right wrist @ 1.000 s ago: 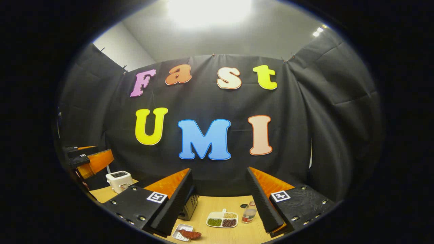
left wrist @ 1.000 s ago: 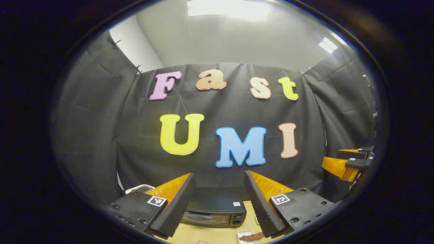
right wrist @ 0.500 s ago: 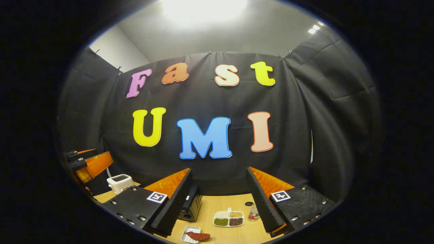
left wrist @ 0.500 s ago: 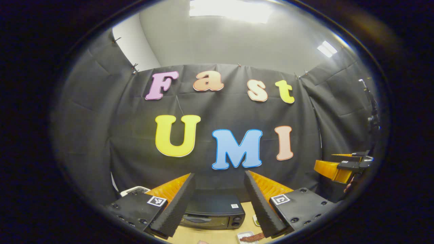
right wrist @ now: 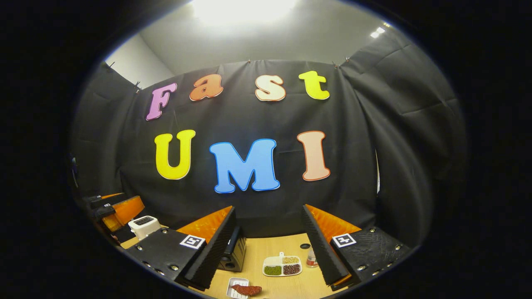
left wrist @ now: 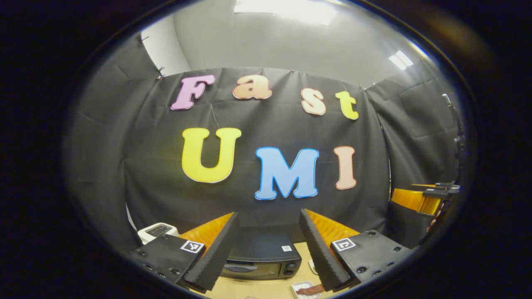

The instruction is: Open the electric oven with the left hand, put the food in, and close the electric oven.

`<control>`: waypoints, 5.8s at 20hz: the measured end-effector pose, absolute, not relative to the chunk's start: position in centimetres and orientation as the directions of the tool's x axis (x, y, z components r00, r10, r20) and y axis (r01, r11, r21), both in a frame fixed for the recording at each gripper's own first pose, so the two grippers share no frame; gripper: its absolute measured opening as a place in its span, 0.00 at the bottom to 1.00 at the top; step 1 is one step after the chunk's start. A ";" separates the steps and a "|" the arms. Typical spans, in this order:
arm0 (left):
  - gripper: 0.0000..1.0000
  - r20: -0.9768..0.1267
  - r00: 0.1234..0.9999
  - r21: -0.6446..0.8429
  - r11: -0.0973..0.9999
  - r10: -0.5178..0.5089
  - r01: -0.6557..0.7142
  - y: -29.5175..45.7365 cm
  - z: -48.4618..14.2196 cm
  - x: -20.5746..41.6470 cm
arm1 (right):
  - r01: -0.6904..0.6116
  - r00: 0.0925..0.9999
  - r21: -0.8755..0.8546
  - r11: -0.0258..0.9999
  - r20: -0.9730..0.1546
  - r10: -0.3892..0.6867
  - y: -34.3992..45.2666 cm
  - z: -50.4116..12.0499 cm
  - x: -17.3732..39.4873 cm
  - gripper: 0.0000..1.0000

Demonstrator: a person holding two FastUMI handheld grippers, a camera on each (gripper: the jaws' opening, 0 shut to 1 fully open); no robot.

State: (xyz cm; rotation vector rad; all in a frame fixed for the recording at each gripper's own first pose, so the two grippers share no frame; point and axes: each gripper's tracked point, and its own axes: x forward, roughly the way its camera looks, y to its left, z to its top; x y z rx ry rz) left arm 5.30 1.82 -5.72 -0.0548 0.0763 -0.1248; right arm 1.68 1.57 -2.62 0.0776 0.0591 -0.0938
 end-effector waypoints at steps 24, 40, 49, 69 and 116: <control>0.96 -0.546 0.836 -0.010 0.999 -0.050 0.054 7.6 -33.9 15.4 | 0.212 0.957 0.029 0.977 -0.207 -0.202 -2.3 -7.4 1.0 0.95; 1.00 -0.573 0.818 0.010 0.997 -0.052 0.070 8.3 -35.9 10.3 | 0.149 0.970 0.068 0.986 -0.204 -0.133 2.0 -7.3 1.3 0.96; 1.00 -0.621 0.783 0.013 0.998 -0.043 0.066 8.2 -38.4 5.4 | 0.125 0.969 0.072 0.990 -0.223 -0.106 2.4 -7.5 1.1 0.96; 0.96 -0.372 0.926 -0.171 0.977 0.058 -0.130 15.2 -21.5 2.9 | 0.049 0.845 0.308 0.950 -0.519 0.125 4.5 -20.4 0.6 0.96; 0.99 -0.096 0.995 -0.046 0.998 0.039 -0.044 15.6 -4.8 -2.1 | 0.078 0.687 0.869 0.489 -0.403 0.605 16.0 -28.8 2.9 0.08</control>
